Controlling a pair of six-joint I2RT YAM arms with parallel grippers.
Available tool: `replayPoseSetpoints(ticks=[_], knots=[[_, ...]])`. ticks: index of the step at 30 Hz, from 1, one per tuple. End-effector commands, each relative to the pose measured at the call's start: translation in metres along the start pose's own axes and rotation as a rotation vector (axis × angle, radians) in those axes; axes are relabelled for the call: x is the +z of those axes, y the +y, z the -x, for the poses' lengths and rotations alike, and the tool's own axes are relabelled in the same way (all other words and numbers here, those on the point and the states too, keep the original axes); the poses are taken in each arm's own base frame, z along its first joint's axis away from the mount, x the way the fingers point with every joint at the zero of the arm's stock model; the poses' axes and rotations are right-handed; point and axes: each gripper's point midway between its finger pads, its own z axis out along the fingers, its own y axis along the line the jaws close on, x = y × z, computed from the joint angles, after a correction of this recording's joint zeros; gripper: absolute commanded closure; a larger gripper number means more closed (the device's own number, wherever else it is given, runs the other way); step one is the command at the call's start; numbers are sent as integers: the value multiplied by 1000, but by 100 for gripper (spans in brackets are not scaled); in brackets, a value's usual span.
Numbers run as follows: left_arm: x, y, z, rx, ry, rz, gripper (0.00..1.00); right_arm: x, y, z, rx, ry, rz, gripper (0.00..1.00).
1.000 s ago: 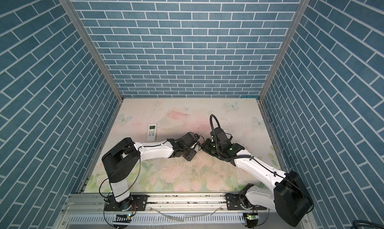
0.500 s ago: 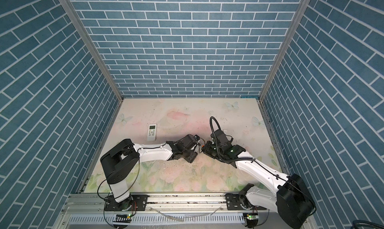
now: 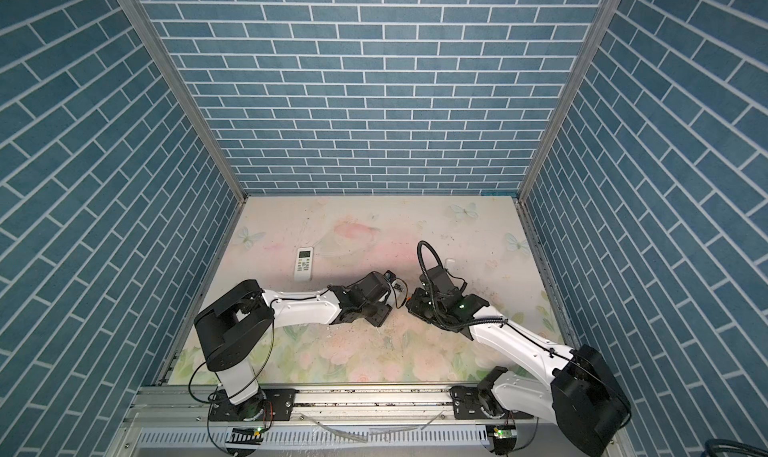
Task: Unload the batteries from the remote control
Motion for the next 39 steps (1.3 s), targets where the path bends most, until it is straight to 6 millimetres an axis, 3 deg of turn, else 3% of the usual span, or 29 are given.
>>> replayPoseSetpoints(ticks=[1, 28, 39], knots=[[11, 17, -120, 24, 401, 46, 35, 3, -1, 1, 26, -15, 3, 100], [14, 15, -123, 24, 413, 35, 38, 24, -9, -4, 34, 10, -11, 100], [16, 13, -126, 21, 419, 22, 39, 36, -3, 1, 29, 8, 7, 100]])
